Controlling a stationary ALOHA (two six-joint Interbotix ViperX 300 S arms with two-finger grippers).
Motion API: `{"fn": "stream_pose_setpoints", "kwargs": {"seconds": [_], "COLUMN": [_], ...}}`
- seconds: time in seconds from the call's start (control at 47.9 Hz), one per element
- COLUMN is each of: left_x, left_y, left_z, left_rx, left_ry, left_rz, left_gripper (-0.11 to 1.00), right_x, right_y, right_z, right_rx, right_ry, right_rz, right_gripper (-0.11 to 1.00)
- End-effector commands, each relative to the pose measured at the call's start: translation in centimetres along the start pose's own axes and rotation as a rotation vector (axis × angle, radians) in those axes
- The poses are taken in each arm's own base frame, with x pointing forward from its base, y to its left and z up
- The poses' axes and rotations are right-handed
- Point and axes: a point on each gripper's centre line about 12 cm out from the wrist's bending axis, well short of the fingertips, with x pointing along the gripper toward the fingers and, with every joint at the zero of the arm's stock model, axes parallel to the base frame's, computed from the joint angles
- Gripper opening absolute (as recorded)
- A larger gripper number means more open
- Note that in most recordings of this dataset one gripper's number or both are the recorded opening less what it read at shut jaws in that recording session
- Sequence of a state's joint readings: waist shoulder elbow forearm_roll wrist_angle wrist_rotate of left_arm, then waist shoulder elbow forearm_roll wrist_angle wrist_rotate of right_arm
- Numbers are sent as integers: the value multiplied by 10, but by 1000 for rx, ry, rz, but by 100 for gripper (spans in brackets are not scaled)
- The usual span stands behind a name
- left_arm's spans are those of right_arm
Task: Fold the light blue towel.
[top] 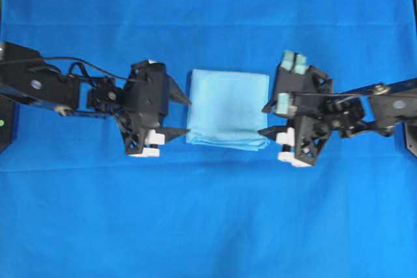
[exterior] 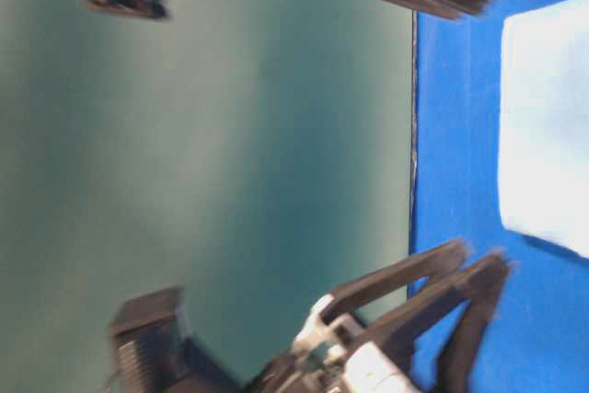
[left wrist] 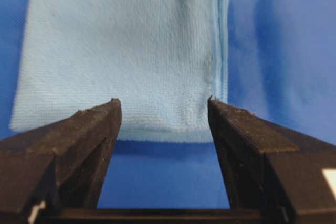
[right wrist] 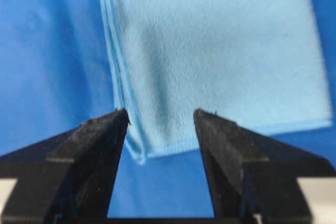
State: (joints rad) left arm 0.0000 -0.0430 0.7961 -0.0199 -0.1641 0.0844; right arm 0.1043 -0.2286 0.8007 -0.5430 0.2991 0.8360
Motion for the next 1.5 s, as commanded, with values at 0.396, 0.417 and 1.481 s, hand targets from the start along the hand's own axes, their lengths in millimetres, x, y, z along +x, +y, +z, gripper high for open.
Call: {"fn": "stream_pose_setpoints", "kwargs": {"seconds": [0.396, 0.417, 1.481], "left_x": [-124, -130, -211], "left_y": [3, 2, 6], "left_z": [23, 21, -61], "left_rx": [-1, -1, -68], "left_ry": [-240, -251, -394], "left_rz": [17, 18, 74], "left_gripper": [64, 64, 63], "right_x": [-108, -112, -136], "right_y": [-24, -25, -65], "right_z": [6, 5, -92], "right_rx": [-24, -24, 10], "right_ry": [-250, -263, -455], "right_rz": [-14, -13, 37], "right_gripper": [58, 58, 57]}}
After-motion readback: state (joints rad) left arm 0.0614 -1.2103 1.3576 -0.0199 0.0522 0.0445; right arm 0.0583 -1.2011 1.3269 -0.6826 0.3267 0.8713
